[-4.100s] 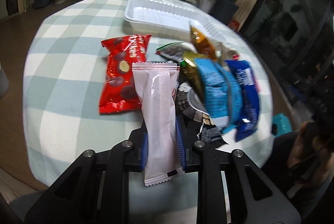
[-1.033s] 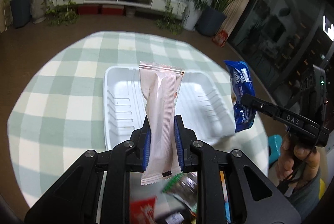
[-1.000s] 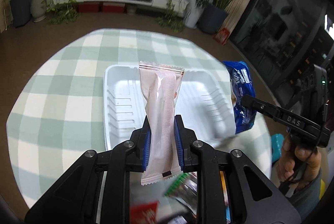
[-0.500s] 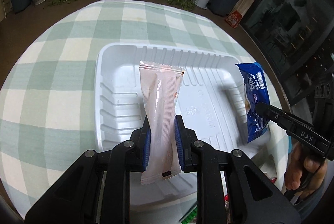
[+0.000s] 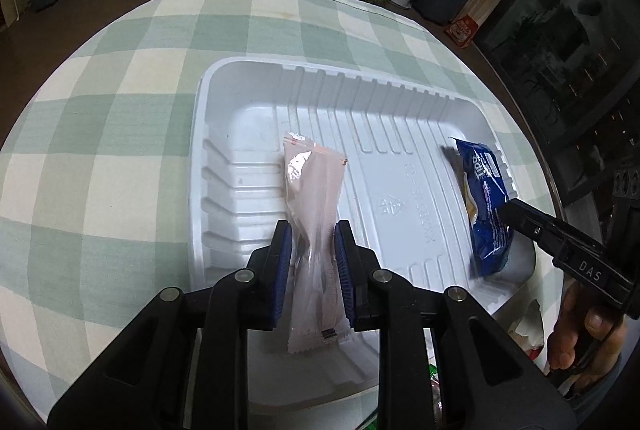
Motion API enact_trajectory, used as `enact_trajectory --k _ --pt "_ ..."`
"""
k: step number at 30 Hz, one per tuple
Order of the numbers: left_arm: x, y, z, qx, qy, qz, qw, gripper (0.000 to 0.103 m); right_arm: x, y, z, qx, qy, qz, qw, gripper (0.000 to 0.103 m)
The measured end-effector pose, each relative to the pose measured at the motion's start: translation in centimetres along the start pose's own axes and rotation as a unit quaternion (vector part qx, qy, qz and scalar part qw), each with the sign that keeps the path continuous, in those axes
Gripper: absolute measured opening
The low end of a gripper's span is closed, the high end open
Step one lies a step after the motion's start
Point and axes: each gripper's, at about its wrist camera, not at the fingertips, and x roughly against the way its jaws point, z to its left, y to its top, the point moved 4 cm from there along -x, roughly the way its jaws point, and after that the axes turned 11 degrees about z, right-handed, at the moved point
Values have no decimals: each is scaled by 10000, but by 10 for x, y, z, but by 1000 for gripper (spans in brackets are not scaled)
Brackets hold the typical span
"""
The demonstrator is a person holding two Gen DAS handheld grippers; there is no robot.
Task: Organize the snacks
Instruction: 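Release both packets in the tray and move both tools back to the pile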
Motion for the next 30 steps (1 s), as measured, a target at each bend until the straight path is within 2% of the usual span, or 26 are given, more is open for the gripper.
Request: enact_trajectory --k 4,6,7,8,9,10,12,14,18,22,26,28,30 --pt "10 1 3 79 -40 -96 9999 21 6 0 1 31 26 -67 10000 41" --pt "24 1 4 108 -102 -236 9996 26 14 0 2 22 108 -150 9998 50" --pt "36 0 4 121 -135 -377 9991 38 21 1 2 19 183 -270 9995 52" --pt "46 -1 4 133 -140 -496 9986 61 26 1 2 14 223 -350 9991 58" --pt "53 -2 5 147 -145 -583 9981 70 32 2 2 6 279 -474 9985 64" --pt "64 -6 6 169 -186 -718 9971 77 40 2 1 -19 335 -630 9974 67" --pt "83 -16 8 244 -393 -914 9947 78 54 1 0 -88 444 -900 9949 76" --pt "105 -33 10 358 -666 -1121 9908 88 68 -2 0 -129 583 -1176 9913 79" --pt "145 -82 10 389 -873 -1641 9818 90 99 -17 3 -34 717 -1673 9833 85" --pt "164 -150 10 453 -706 -2004 9761 93 118 -39 10 73 778 -1958 9775 89" --pt "152 -214 6 583 -565 -2009 9762 93 127 -68 19 96 872 -2074 9743 91" --pt "135 -240 4 533 -313 -1932 9792 93 128 -82 24 123 885 -2057 9745 92" --pt "117 -258 5 537 -246 -1742 9829 93 129 -99 30 162 926 -2011 9750 92"
